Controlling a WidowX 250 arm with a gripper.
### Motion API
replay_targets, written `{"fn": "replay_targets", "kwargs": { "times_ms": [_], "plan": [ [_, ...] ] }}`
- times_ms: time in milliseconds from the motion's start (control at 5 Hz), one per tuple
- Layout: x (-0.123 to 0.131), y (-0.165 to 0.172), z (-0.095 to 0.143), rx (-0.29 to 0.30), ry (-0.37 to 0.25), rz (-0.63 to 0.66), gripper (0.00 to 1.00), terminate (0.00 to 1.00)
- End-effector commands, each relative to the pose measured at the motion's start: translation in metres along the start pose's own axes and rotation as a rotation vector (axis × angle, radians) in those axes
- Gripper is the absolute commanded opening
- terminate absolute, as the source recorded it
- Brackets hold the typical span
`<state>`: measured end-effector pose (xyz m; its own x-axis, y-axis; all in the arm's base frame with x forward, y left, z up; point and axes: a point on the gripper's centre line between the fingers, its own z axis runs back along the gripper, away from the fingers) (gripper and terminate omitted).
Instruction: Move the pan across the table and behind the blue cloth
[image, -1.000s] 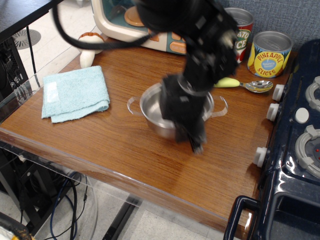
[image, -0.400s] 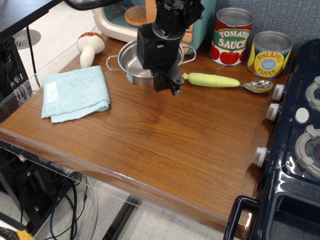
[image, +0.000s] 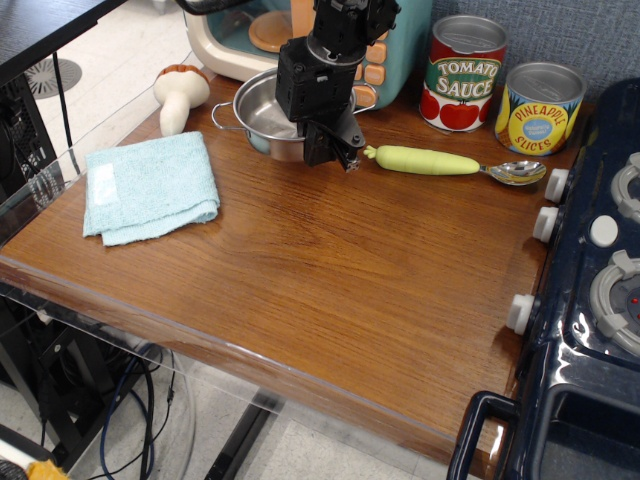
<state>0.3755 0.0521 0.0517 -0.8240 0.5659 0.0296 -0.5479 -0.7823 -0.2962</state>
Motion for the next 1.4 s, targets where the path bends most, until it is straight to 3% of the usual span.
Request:
{"fn": "replay_targets", "kwargs": {
  "times_ms": [0, 400, 600, 1000, 1200],
  "plan": [
    [-0.005, -0.031, -0.008, -0.035, -0.025, 0.053, 0.00, 0.00],
    [-0.004, -0.037, -0.028, -0.024, -0.084, 0.065, 0.00, 0.00],
    [-0.004, -0.037, -0.031, -0.010, -0.093, 0.064, 1.00, 0.00],
    [-0.004, -0.035, -0.024, 0.000, -0.070, 0.065, 1.00, 0.00],
    [0.000, -0.039, -0.009, -0.014, -0.045, 0.060, 1.00, 0.00]
  ]
}}
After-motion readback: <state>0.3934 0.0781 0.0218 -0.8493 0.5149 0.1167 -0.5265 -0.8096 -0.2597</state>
